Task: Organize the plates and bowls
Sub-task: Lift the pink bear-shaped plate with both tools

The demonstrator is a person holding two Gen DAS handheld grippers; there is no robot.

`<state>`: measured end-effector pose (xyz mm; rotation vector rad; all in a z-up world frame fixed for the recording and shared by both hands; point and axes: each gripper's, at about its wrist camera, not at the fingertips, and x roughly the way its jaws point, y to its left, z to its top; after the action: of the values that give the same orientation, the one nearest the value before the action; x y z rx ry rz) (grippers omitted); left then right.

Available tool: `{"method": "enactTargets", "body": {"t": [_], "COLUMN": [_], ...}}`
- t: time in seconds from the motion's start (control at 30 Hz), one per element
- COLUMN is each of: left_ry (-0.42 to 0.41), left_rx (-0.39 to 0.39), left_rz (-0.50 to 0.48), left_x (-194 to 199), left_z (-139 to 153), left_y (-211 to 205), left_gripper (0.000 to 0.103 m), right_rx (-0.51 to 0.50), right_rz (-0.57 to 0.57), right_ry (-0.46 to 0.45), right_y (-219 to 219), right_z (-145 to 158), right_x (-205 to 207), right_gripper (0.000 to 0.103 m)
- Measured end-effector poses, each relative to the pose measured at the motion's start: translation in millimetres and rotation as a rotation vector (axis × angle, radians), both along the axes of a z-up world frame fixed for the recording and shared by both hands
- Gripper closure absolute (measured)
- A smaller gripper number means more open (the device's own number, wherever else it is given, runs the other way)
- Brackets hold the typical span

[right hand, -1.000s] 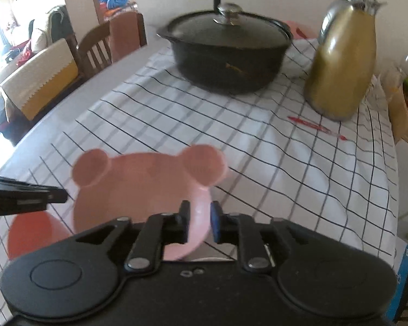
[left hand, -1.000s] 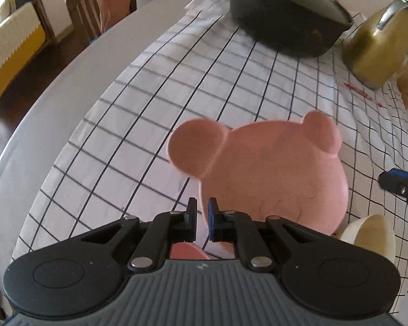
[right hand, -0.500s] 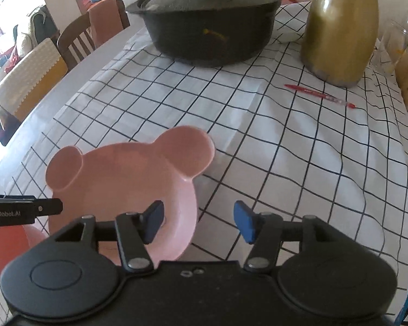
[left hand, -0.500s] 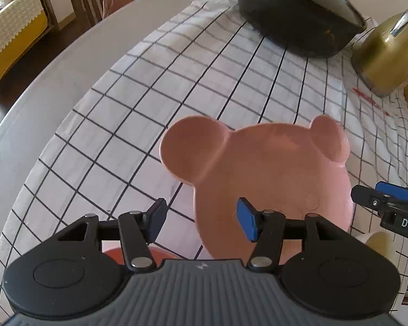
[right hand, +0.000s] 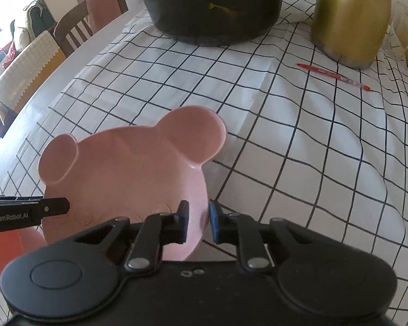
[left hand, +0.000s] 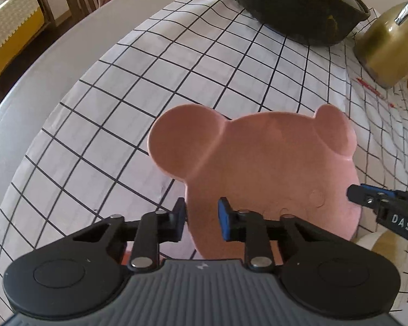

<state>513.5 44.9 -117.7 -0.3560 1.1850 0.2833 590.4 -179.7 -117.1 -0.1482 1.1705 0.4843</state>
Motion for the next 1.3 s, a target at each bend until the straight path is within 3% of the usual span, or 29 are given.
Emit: {"method": "enactTargets", "body": {"t": [0.13,0.67,1.3], "left_ry": [0.001,-0.044,-0.127], "left_rx": [0.024,0.069,0.078], "left_rz": [-0.004,-0.022,-0.063], "left_x": [-0.4,-3.1,-42.8], "left_z": [-0.9,12.5,72.8], "left_y": [0.5,-1.1,-12.5], "left_gripper": [0.088,0.09,0.09], "right_rx": [-0.018,-0.026,0.028], "right_rz": [0.012,0.034,-0.037], "right_ry": [-0.015,-0.08,-0.146], "right_y": [-0.3,2.6,-15.9], "right_z": [-0.7,13.5,77.4], "right_x": [-0.5,-11.1,-55.2], "right_gripper": [0.099,0.099,0.099]}}
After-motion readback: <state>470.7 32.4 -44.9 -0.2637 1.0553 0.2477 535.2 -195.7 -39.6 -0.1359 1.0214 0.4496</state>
